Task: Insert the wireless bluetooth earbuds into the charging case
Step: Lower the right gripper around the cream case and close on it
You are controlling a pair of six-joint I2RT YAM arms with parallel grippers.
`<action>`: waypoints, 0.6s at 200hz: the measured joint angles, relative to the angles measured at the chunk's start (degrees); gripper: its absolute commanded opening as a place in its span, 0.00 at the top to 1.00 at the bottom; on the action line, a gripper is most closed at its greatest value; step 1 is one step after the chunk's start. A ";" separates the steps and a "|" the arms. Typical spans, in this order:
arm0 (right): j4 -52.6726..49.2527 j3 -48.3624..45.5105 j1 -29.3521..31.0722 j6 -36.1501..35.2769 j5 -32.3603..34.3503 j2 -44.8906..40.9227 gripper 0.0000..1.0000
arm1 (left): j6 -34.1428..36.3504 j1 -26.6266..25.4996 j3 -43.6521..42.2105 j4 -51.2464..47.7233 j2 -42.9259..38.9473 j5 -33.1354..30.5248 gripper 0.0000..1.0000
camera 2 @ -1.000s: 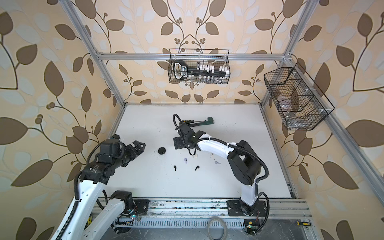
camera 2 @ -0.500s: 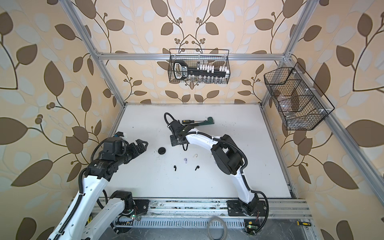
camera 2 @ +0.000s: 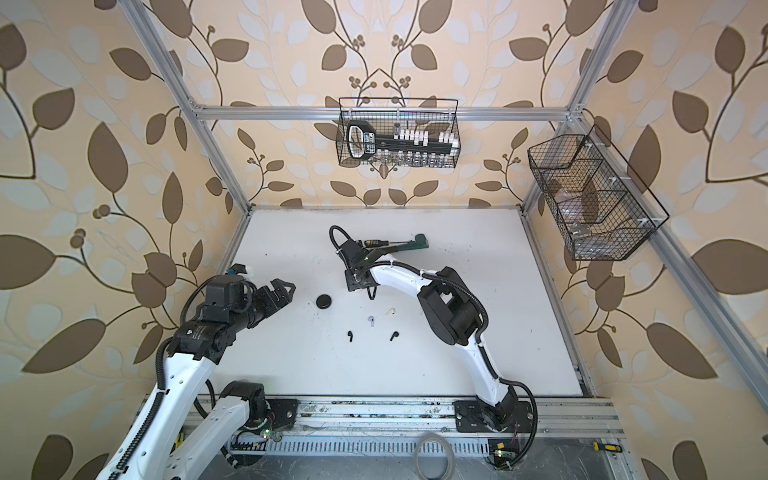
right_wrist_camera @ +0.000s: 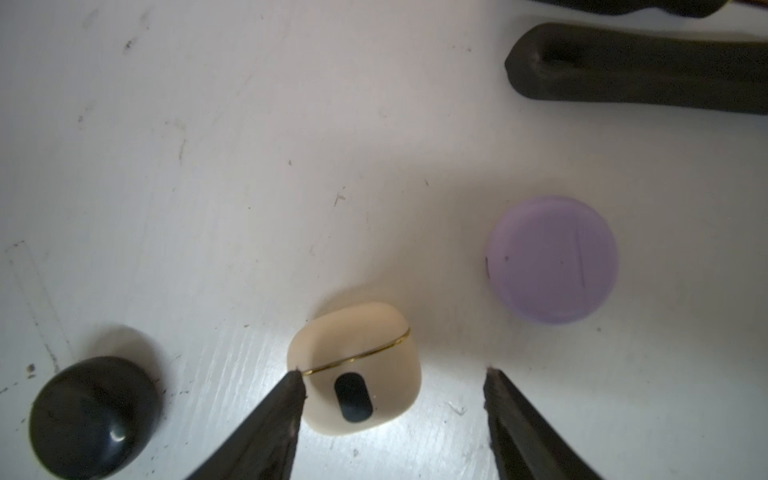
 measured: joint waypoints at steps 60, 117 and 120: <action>0.46 -1.07 -0.15 -0.02 0.59 0.00 0.32 | -0.02 0.00 0.00 0.00 -4.02 -1.44 0.01; 0.42 -0.02 -1.18 -0.22 1.05 0.00 0.31 | 0.28 0.00 0.00 0.02 2.12 0.13 0.01; 0.42 0.20 -1.25 -0.24 1.07 0.00 0.31 | 0.31 0.00 0.00 0.00 2.38 0.24 0.01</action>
